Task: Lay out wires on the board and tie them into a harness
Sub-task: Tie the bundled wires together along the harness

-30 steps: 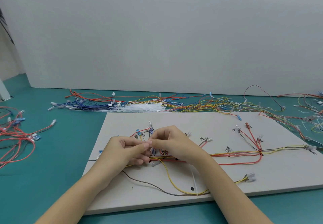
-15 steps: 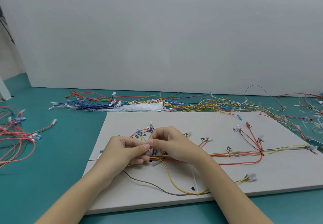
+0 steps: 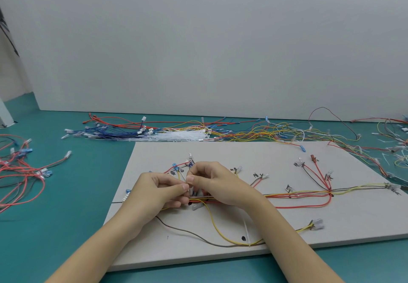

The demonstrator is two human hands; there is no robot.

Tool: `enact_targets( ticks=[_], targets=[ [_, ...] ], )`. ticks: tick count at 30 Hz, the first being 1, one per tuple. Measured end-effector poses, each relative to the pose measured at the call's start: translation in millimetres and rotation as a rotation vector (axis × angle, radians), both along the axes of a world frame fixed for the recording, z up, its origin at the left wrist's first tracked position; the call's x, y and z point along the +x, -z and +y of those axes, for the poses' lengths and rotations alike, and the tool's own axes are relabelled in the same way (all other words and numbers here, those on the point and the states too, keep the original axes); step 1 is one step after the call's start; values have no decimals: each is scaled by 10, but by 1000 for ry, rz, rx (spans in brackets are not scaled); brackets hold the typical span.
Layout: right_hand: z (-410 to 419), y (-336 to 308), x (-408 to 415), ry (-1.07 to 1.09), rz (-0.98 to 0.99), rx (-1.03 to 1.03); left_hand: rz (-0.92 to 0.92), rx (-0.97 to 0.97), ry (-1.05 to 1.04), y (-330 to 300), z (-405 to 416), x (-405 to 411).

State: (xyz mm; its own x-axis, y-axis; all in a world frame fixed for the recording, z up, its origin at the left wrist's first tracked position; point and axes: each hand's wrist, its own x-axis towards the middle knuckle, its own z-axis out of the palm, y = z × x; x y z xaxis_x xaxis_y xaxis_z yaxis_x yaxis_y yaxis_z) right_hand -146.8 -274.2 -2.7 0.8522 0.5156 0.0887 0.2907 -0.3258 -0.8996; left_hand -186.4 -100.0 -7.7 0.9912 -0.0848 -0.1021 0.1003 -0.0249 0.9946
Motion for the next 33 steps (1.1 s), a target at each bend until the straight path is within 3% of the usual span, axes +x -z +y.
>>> enact_targets(
  ticks=[33],
  targets=[
    [-12, -12, -2, 56, -41, -13, -61, 39, -19, 61, 2, 24]
  ],
)
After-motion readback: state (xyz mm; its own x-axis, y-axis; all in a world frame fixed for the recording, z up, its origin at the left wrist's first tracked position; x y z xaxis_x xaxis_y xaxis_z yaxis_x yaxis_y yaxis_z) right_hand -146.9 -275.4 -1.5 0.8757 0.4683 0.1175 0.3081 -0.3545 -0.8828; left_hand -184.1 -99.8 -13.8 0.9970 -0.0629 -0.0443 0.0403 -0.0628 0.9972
